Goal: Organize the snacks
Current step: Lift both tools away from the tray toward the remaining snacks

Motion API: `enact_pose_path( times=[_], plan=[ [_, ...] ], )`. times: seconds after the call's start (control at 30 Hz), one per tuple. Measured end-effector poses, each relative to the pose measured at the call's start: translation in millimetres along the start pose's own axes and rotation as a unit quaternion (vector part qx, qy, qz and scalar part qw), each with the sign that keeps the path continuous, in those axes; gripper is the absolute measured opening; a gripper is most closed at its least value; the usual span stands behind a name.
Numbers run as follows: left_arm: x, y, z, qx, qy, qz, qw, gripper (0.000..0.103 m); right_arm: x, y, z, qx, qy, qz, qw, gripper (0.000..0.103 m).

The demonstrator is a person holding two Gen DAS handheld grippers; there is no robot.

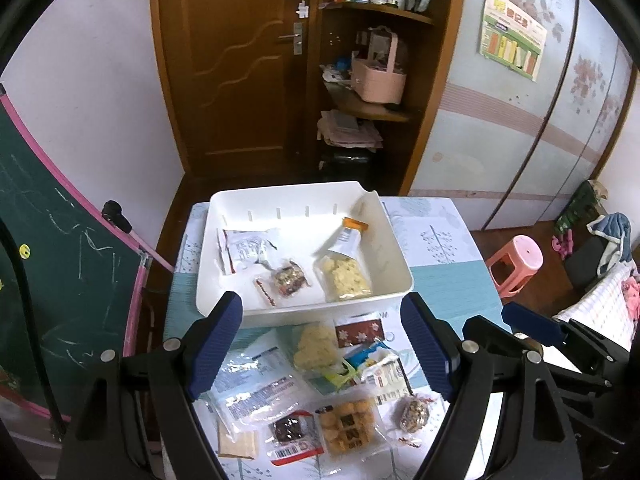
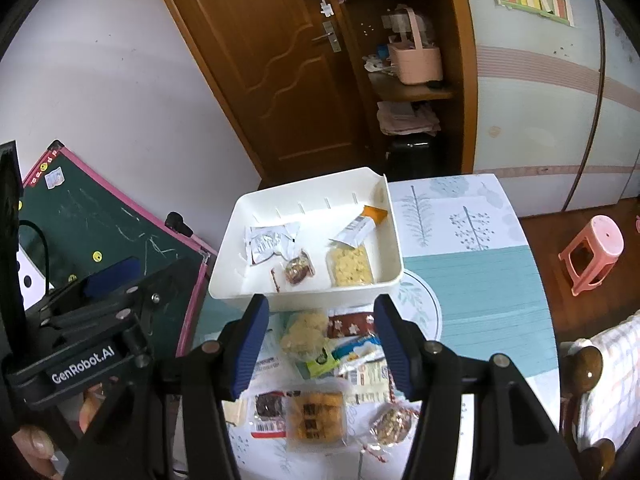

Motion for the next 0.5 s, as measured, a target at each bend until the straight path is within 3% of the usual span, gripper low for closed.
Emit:
enact_pose_path(
  times=[0.33,0.5],
  plan=[
    [-24,-36,14,0.023,-0.019,0.021,0.9993,0.081,-26,-36,-2,0.013,-0.016,0.012,1.000,0.055],
    [-26,-73,42,0.069,-0.031,0.015,0.9970,0.081,-52,-65,9,0.035,-0.034,0.031,0.998,0.055]
  ],
)
Point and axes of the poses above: each gripper's, at about its wrist camera, not at the fingertips, and z roughly the way its jaws point, x to its left, y to its top, the point moved 8 cm from there along z, roughly the way its jaws point, and after that the axes turned 1 degree about x, right-handed, at the moved point
